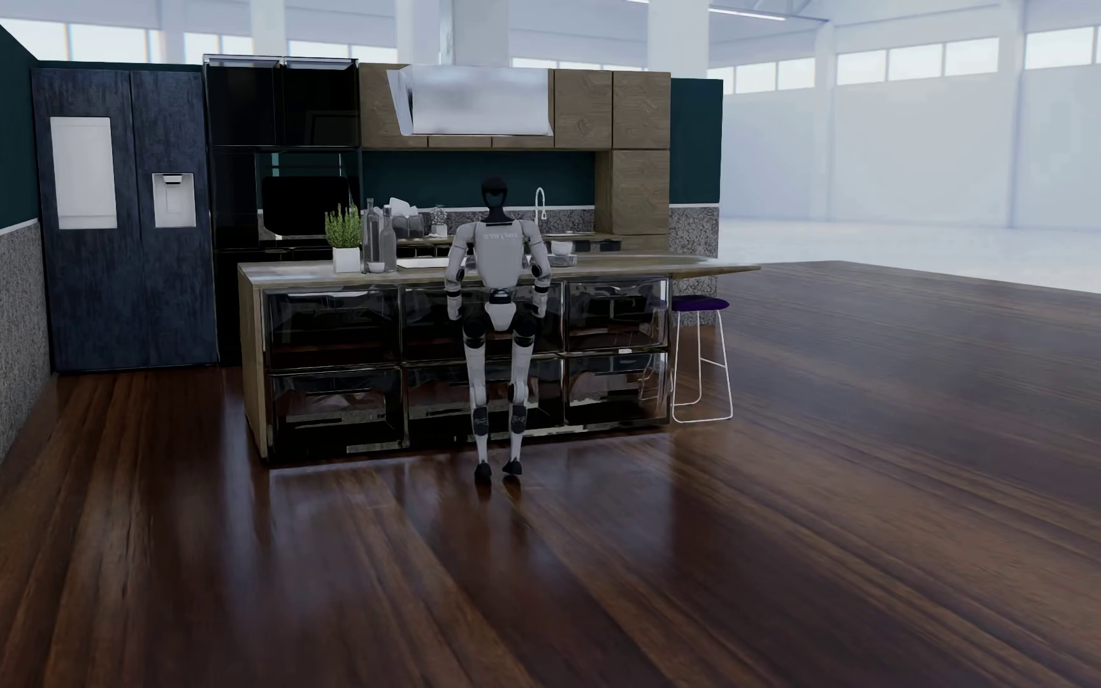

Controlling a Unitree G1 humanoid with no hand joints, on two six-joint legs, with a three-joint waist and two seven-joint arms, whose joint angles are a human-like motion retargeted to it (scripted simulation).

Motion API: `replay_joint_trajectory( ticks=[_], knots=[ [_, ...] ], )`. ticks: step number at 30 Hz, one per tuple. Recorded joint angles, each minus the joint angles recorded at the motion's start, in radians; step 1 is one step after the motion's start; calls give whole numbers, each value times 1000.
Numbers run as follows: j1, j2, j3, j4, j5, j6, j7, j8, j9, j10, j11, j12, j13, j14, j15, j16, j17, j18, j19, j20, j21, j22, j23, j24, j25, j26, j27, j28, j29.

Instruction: Move towards the corner

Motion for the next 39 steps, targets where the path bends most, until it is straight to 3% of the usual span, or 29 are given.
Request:
replay_joint_trajectory(
  ticks=[18,28,39],
  knots=[
    [-2,-1,-12,4,5,9,0,0,-12,2,6,9,-6,-7,0,-13,1,0,0,13,-34,-3,22,0,0,0,0,0,0],
    [9,8,-42,1,7,22,0,0,-13,0,0,-9,-34,-8,8,-15,-16,0,0,-25,27,14,40,0,0,0,0,0,0],
    [13,19,-79,4,13,40,0,0,5,-3,-24,-18,-47,-4,35,-20,-27,0,0,-47,18,10,58,0,0,0,0,0,0]
  ],
)
